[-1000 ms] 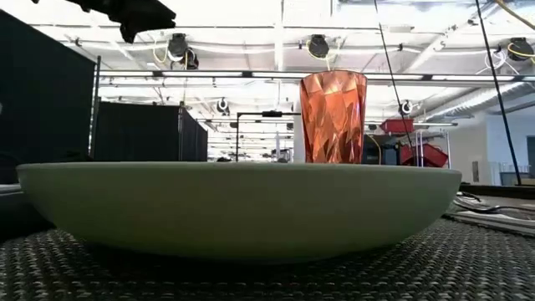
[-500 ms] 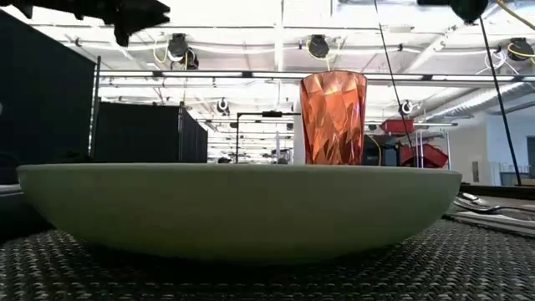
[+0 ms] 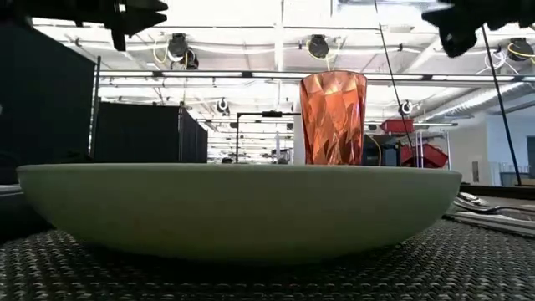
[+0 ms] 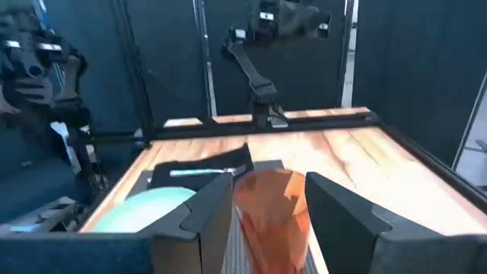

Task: Set table place
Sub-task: Return to Home Position

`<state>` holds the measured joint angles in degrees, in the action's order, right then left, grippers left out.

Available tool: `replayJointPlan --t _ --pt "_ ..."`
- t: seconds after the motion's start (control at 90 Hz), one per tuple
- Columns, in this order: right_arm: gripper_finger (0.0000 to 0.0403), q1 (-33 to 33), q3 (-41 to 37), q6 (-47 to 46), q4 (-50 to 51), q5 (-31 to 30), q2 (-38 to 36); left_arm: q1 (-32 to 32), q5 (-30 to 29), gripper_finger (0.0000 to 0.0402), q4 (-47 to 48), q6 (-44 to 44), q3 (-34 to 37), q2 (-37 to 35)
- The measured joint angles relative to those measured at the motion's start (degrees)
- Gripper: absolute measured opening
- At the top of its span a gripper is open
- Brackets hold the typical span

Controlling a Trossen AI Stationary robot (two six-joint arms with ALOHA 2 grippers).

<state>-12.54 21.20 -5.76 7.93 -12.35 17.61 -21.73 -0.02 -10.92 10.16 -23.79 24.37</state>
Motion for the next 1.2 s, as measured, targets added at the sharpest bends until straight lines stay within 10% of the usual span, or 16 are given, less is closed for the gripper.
replayJointPlan --t 0.544,0.856,1.2 --pt "0.0153 18.4 -6.7 -4.5 -13.3 21.8 4.5 0.0 4.6 0.0105 13.9 1.2 1.8 -16.2" --pt "0.0153 19.4 -6.7 -6.4 -12.4 12.3 6.4 0.0 1.5 0.0105 14.9 7.8 2.7 -16.3" --pt "0.0153 19.2 -6.7 -5.4 -13.8 15.6 6.7 0.5 -2.1 0.0105 8.3 6.2 10.6 -16.3"
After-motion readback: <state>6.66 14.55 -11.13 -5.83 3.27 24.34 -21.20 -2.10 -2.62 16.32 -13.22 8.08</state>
